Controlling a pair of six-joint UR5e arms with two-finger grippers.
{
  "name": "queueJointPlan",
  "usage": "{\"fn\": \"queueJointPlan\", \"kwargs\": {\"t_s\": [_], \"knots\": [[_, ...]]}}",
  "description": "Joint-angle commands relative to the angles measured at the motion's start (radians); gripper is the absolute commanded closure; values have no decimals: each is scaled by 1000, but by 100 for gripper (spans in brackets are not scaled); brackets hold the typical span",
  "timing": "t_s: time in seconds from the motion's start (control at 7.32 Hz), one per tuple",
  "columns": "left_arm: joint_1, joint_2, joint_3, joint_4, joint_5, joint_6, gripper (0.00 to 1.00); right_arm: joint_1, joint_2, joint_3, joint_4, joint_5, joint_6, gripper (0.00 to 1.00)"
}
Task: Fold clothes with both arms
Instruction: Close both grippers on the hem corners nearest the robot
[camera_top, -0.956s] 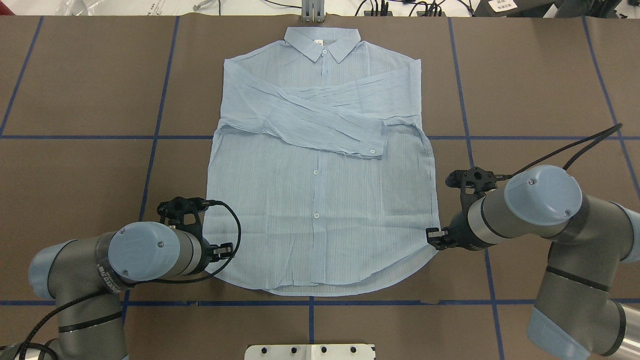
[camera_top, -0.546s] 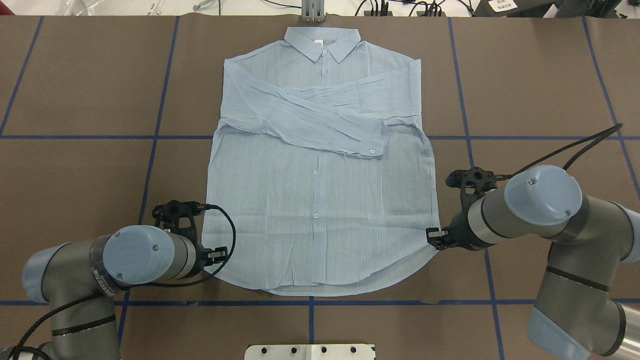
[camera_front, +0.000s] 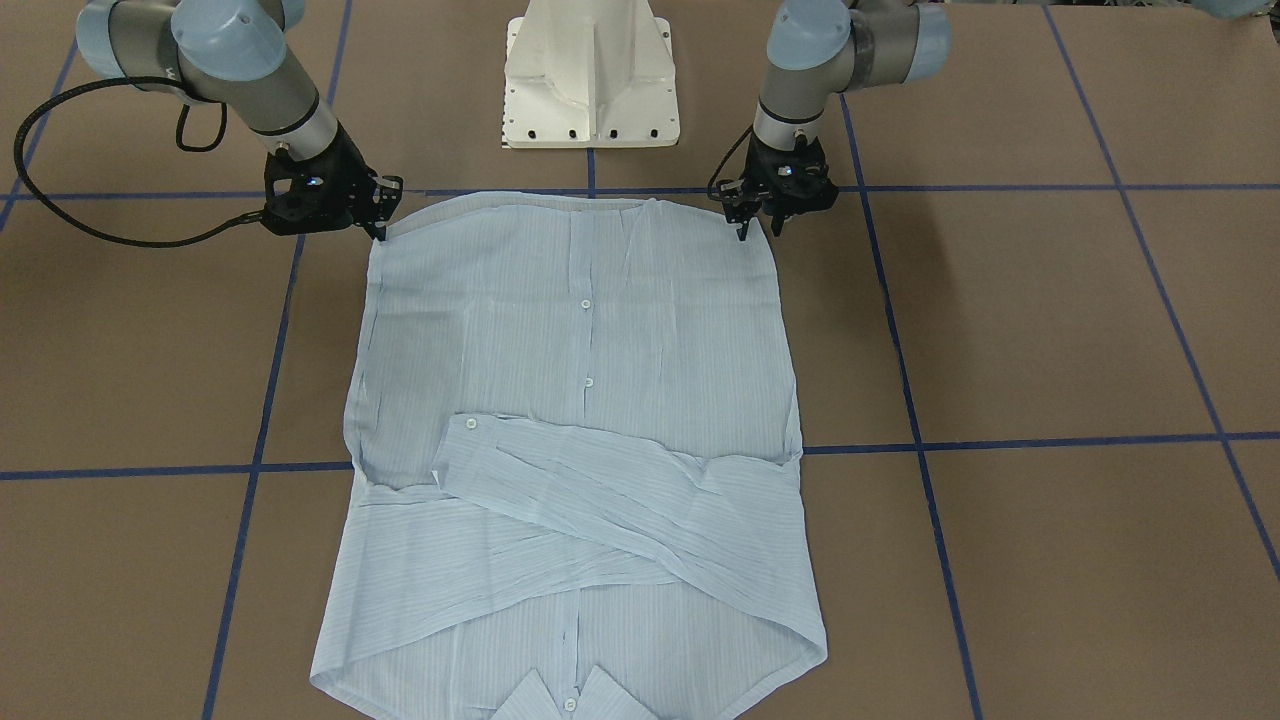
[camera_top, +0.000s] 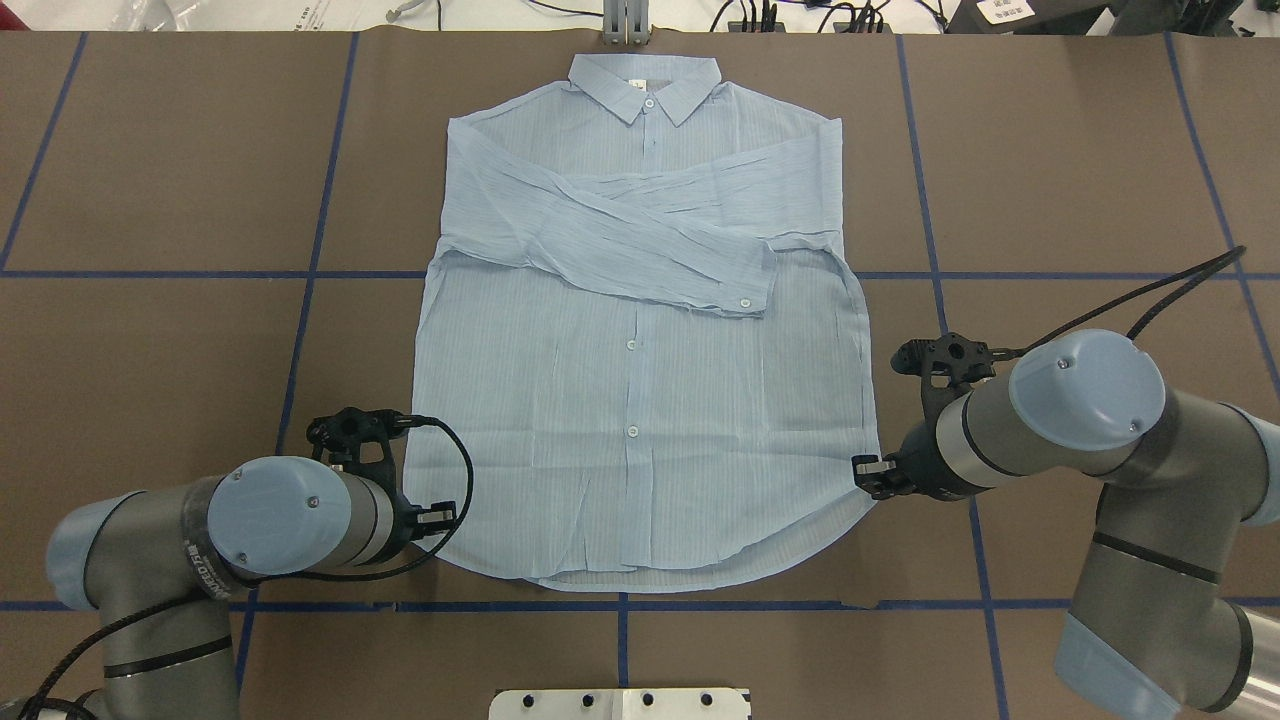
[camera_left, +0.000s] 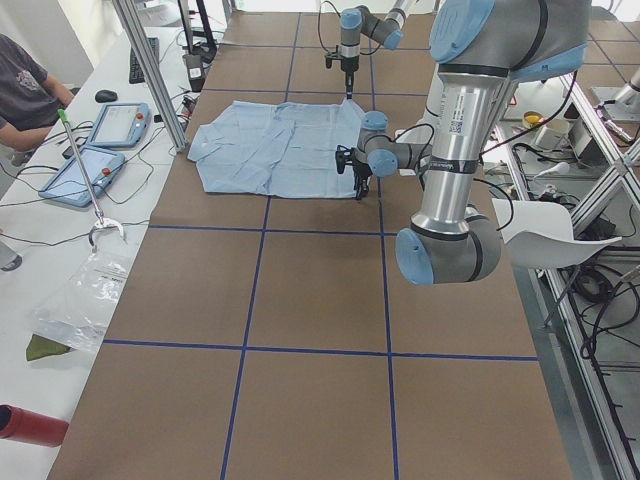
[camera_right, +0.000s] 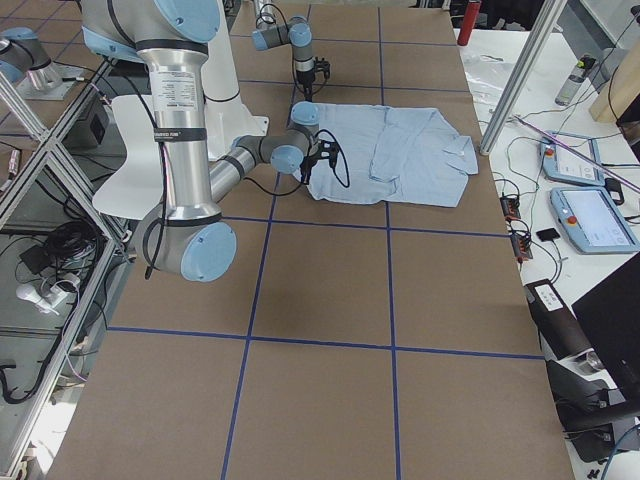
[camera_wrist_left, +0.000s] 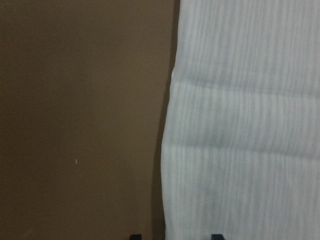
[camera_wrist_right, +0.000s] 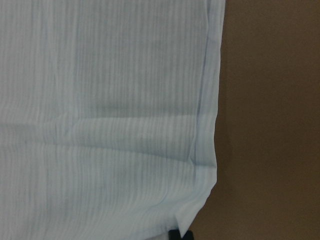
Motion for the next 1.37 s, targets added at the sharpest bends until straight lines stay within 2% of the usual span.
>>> {"fn": "queueJointPlan", "kwargs": {"t_s": [0.0, 0.14, 0.27, 0.96, 1.09, 1.23], "knots": [[2, -1, -16, 4, 0, 0, 56, 1, -1, 0, 0, 0, 0, 100], [2, 0, -18, 4, 0, 0, 63, 1, -1, 0, 0, 0, 0, 100], [2, 0, -18, 4, 0, 0, 65, 1, -1, 0, 0, 0, 0, 100], [5, 0, -7, 4, 0, 0, 65, 0, 0, 0, 0, 0, 0, 100], [5, 0, -9, 4, 0, -2, 70, 1, -1, -2, 0, 0, 0, 100], [5, 0, -13, 6, 1, -2, 95, 1, 0, -2, 0, 0, 0, 100]]}}
